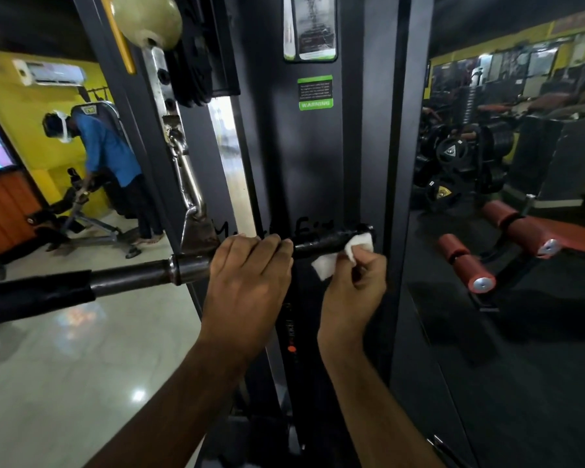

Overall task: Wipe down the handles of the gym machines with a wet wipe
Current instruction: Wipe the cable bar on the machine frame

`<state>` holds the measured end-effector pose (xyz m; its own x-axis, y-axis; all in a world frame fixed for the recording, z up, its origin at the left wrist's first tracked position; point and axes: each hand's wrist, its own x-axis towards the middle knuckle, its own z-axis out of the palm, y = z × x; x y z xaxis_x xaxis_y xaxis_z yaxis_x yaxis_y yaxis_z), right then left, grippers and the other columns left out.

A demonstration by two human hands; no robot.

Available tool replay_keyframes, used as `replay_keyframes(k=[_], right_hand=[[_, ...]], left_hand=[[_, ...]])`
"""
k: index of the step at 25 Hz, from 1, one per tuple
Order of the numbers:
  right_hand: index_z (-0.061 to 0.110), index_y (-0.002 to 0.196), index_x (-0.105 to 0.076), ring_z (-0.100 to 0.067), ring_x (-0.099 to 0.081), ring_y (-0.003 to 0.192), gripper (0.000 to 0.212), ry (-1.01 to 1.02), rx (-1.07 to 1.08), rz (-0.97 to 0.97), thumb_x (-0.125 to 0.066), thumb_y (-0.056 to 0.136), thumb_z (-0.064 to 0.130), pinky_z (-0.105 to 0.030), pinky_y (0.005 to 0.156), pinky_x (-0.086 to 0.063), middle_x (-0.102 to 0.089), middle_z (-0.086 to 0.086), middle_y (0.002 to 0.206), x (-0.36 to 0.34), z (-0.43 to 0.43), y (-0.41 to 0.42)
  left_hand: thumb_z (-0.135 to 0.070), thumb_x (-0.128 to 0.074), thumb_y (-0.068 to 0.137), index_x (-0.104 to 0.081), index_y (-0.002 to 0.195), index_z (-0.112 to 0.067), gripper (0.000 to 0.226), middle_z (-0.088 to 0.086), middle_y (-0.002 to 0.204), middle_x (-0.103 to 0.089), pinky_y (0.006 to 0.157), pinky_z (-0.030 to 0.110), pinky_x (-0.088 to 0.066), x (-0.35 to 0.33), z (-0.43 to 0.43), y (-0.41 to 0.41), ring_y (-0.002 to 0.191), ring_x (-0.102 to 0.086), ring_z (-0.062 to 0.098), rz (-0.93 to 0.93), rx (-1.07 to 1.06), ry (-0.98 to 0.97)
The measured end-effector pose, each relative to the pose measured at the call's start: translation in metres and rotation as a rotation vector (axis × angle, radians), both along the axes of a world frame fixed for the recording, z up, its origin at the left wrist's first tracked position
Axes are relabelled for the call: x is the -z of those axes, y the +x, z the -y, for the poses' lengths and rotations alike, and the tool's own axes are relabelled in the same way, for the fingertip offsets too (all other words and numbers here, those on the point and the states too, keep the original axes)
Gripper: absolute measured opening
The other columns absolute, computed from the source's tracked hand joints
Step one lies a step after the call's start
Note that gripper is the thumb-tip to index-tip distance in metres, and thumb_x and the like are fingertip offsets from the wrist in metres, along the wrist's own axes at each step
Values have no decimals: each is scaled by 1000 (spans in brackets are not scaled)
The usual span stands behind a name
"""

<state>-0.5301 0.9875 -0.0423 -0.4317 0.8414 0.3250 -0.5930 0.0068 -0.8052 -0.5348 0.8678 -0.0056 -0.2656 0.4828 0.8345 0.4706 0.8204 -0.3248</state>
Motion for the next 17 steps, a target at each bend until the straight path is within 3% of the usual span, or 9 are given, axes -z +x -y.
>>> replay_keyframes(k=[2, 4, 6, 9, 12, 14, 17], right_hand=[[13, 94, -60, -18, -62, 93, 22, 265, -1, -70, -60, 88, -8, -25, 80, -53, -60, -12, 99, 2, 3, 5], [8, 96, -64, -10, -61, 95, 21, 354, 22, -70, -59, 88, -11, -16, 81, -48, -59, -8, 100, 2, 8, 9], [8, 102, -67, -8, -58, 102, 17, 398, 50, -33, -57, 92, -2, -15, 86, -47, -60, -6, 106, 2, 9, 11], [8, 110, -70, -14, -50, 112, 26, 839, 134, 8, -50, 95, 17, -17, 96, -43, -60, -6, 114, 10, -6, 7], [12, 111, -69, -16, -51, 114, 30, 853, 182, 152, -45, 94, 17, -13, 100, -37, -63, -3, 118, 2, -34, 4], [13, 113, -69, -13, -55, 115, 31, 1009, 39, 148, -44, 94, 17, -16, 102, -40, -66, 0, 118, -14, -47, 1], [17, 114, -69, -3, -61, 105, 26, 1300, -415, 253, -50, 98, 10, -24, 95, -49, -69, 6, 113, -62, -58, -7]], left_hand=[[-14, -64, 84, -67, 116, -5, 34, 13, 113, -68, 99, 43, -34, 1, 2, 1, 103, -57, 31, 4, -2, -11], [-14, -63, 86, -66, 117, -5, 33, 13, 114, -67, 99, 44, -35, 2, 3, 0, 104, -55, 30, 3, -4, -24], [-16, -61, 90, -67, 116, -6, 28, 11, 115, -67, 100, 45, -37, 3, 4, -1, 105, -57, 29, 15, 8, -24], [-18, -51, 94, -67, 115, -7, 29, 12, 116, -66, 104, 46, -36, 3, 6, 0, 107, -59, 30, 42, 22, -37], [-14, -61, 93, -67, 114, -6, 24, 12, 115, -67, 105, 45, -36, 6, 9, 0, 106, -61, 30, 15, 36, -20], [-12, -60, 94, -67, 115, -5, 23, 13, 116, -67, 107, 45, -35, 7, 10, -1, 107, -61, 30, 12, 41, -21], [-10, -59, 94, -68, 115, -5, 23, 13, 114, -67, 107, 45, -34, 5, 12, -3, 105, -61, 31, 14, 42, -27]])
